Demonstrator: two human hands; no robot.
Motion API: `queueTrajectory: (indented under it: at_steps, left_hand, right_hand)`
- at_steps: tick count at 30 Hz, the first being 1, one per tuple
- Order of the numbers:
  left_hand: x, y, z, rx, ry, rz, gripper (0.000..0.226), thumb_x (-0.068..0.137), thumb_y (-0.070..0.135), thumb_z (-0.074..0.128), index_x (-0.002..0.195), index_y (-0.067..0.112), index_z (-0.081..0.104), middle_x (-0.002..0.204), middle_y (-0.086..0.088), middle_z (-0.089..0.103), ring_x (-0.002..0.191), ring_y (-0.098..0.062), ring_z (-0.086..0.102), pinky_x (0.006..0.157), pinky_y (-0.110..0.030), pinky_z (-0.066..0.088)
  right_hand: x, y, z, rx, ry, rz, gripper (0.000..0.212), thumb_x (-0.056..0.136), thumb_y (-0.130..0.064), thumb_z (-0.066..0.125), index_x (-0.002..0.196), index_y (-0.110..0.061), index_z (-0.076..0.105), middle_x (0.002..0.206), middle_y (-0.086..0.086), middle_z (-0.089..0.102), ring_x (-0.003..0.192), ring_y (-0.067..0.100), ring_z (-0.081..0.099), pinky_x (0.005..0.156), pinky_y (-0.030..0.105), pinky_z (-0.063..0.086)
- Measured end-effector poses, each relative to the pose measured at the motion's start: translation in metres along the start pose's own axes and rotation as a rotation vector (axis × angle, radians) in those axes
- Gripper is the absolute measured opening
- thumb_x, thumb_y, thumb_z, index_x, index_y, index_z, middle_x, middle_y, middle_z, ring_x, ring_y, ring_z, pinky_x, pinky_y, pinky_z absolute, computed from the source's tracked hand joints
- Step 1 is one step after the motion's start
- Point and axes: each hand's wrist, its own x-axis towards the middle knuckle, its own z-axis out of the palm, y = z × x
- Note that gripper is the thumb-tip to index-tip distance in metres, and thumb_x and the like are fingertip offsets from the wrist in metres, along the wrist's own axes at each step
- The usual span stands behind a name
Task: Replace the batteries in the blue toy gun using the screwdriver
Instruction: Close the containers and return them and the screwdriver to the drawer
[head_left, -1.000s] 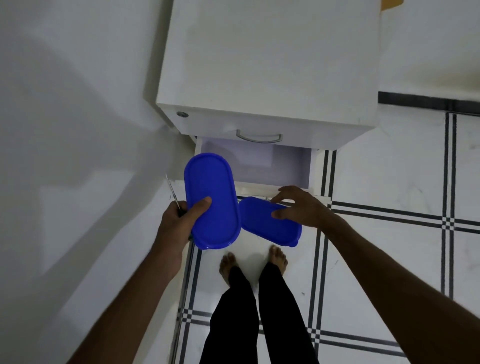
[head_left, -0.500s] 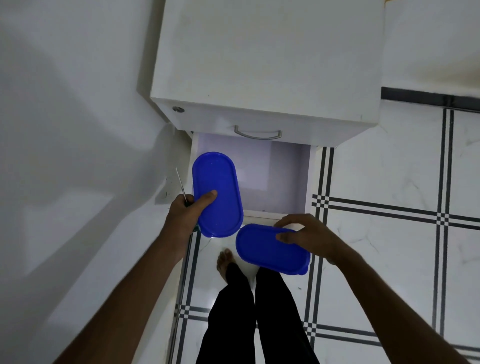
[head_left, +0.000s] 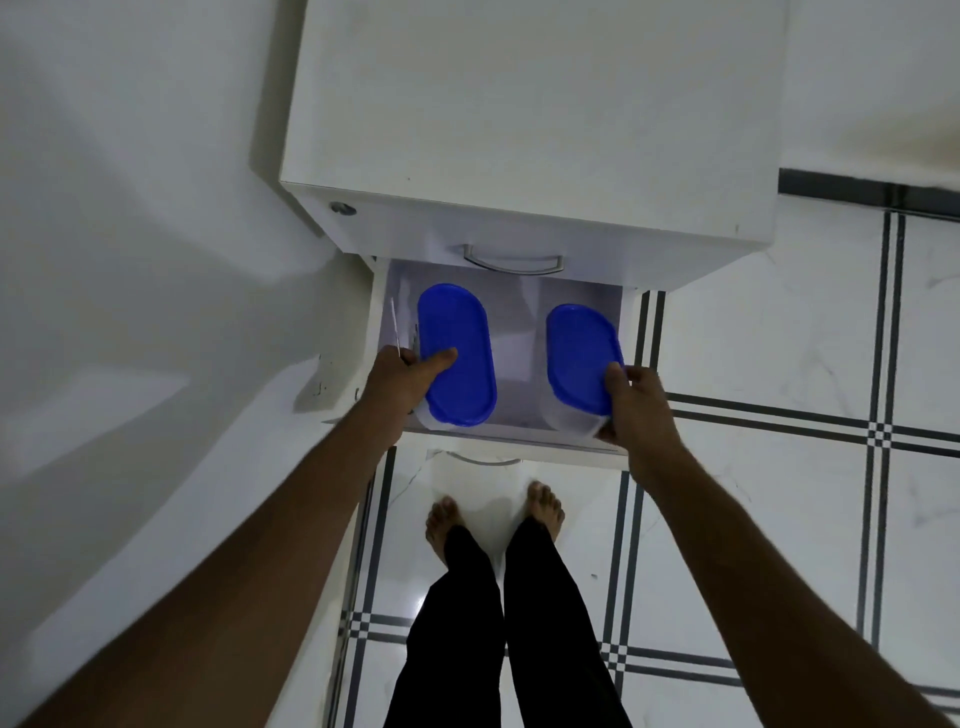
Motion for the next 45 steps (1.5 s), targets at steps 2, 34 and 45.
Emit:
queueTrajectory:
  at_steps: [2, 34, 45]
  left_hand:
    - [0.013, 0.000, 0.007, 0.037, -0.022, -0.001, 0.037, 0.082, 0.040, 0.073, 0.089, 0.011, 0.051, 0.095, -0.008, 0.062, 0.079, -0.019, 0.061, 0.057, -0.024, 0.049]
    - [0.028, -0.005, 0.003, 0.604, 0.032, 0.171, 0.071, 0.093, 0.037, 0.057, 0.149, 0.009, 0.023, 0.138, -0.013, 0.049, 0.117, -0.030, 0.056, 0.071, -0.027, 0.045]
    - [-0.073, -0.099, 0.010, 0.096, 0.319, 0.215, 0.005, 0.091, 0.018, 0.062, 0.090, 0.019, 0.066, 0.089, 0.001, 0.071, 0.075, -0.013, 0.066, 0.069, -0.023, 0.056]
  right_hand:
    - [0.013, 0.004, 0.017, -0.015, 0.024, -0.036, 0.029, 0.105, -0.025, 0.039, 0.131, -0.013, 0.040, 0.122, 0.008, 0.053, 0.098, 0.021, 0.061, 0.076, 0.036, 0.058]
    - [-0.060, 0.068, 0.083, -0.105, 0.076, -0.252, 0.029, 0.091, 0.001, 0.054, 0.103, -0.024, 0.061, 0.095, -0.007, 0.069, 0.088, 0.013, 0.067, 0.080, 0.036, 0.058]
    - [-0.051, 0.097, 0.088, 0.714, -0.098, 0.484, 0.019, 0.098, -0.008, 0.053, 0.114, -0.018, 0.053, 0.116, 0.010, 0.057, 0.119, 0.030, 0.053, 0.103, 0.045, 0.047]
